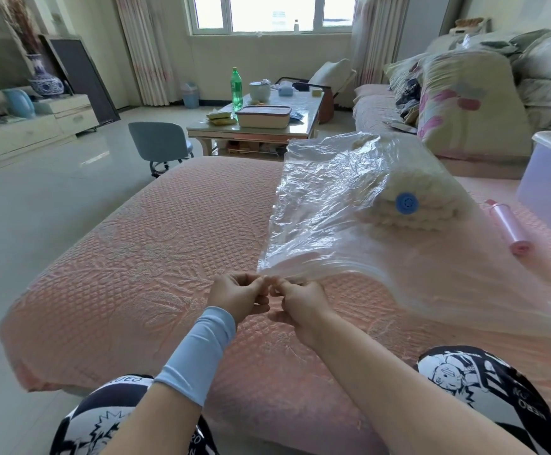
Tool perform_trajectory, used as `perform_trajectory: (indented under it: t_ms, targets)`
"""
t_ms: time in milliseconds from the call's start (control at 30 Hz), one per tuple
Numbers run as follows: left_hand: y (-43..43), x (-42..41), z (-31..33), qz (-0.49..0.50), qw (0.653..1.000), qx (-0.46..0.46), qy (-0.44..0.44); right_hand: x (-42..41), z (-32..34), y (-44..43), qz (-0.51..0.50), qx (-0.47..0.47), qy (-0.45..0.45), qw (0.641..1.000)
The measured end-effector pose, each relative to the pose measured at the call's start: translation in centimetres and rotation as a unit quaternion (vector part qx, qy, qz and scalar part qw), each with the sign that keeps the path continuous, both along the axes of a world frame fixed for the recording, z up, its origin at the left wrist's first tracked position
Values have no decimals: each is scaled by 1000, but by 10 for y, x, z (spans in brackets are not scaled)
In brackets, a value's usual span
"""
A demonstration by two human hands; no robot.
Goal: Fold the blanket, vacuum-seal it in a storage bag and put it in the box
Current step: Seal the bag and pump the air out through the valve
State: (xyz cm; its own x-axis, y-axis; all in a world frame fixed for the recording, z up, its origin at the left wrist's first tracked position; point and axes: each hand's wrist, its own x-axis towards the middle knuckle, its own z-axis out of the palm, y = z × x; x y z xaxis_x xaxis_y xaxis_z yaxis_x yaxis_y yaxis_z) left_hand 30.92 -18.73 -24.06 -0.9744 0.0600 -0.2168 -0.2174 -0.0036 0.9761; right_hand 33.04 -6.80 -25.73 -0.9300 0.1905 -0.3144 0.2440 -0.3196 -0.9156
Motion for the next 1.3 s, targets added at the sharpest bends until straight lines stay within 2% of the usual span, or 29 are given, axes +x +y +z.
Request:
perform_trajectory:
  t_ms: [267,367,467,567,733,1100,1300]
  targets:
    - [2,-5,1,19,998,35,-56,-4,3,18,-119,-8,-50,992]
    - [2,-6,-1,11,996,63,-61,-3,3,25,-110,-19,-51,992]
    - [0,-9,-1,-3,992,104,-76,-1,3,30,-37,-42,-54,997]
    - [1,-6,-6,-1,996,70,-53,4,-4,22,0,-55,-75,996]
    - [5,-2,-7,0,998,47,-45,6,-6,15,-30,-57,-70,995]
    - [14,-3,-4,39,991,92,-90,10,-10,54,-106,-52,-79,990]
    - [27,-1,-10,63,981,165,-82,11,-10,68,-151,-83,-75,982]
